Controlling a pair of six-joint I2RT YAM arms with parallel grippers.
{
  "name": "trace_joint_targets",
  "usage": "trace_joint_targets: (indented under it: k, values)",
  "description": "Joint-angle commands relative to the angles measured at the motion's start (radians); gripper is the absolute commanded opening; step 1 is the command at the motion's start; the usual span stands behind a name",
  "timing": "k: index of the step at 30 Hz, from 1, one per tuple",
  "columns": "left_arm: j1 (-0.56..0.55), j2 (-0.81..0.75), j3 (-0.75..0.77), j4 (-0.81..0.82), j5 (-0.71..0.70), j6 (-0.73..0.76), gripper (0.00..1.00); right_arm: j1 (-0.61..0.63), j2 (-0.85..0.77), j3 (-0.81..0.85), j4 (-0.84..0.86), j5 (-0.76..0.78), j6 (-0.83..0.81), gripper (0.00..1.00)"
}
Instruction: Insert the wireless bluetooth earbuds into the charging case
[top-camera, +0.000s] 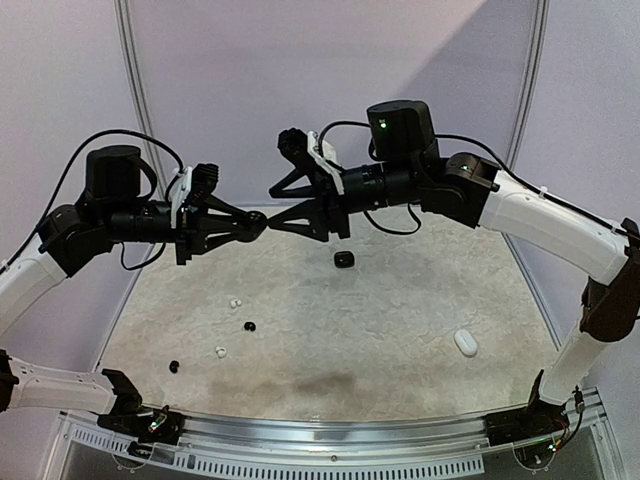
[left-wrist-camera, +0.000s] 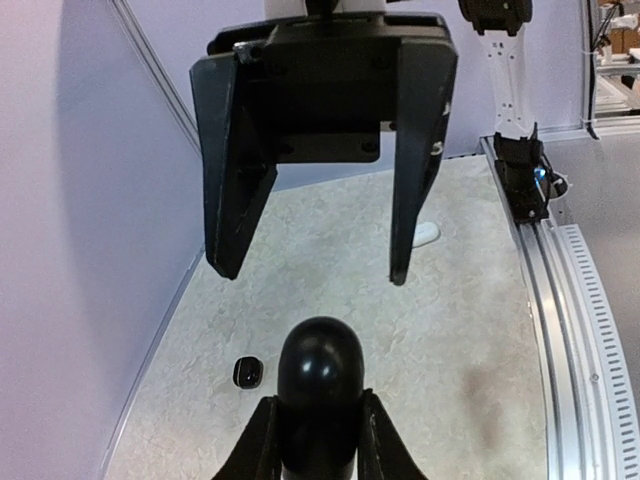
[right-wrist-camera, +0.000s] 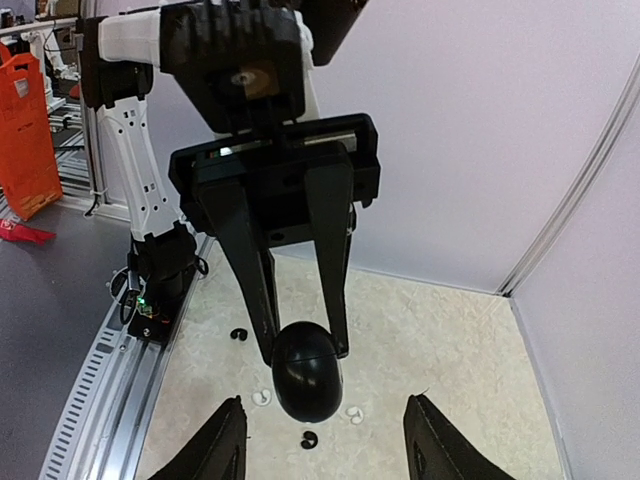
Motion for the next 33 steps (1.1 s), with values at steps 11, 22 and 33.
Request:
trace_joint_targets:
  k: [11, 22, 33]
  values:
    - [-0.030, 0.002, 0.022, -0.034, -0.022, 0.038, 0.00, 0.031, 0.080, 0.061, -0.043, 0.018, -0.034, 0.45]
    - [-0.033, -0.001, 0.014, -0.036, -0.023, 0.039, 0.00, 0.039, 0.107, 0.078, -0.033, -0.007, -0.025, 0.17]
    - [0.041, -0.050, -0.058, 0.116, 0.014, -0.218, 0.99, -0.019, 0.013, -0.085, 0.267, 0.012, 0.156, 0.00]
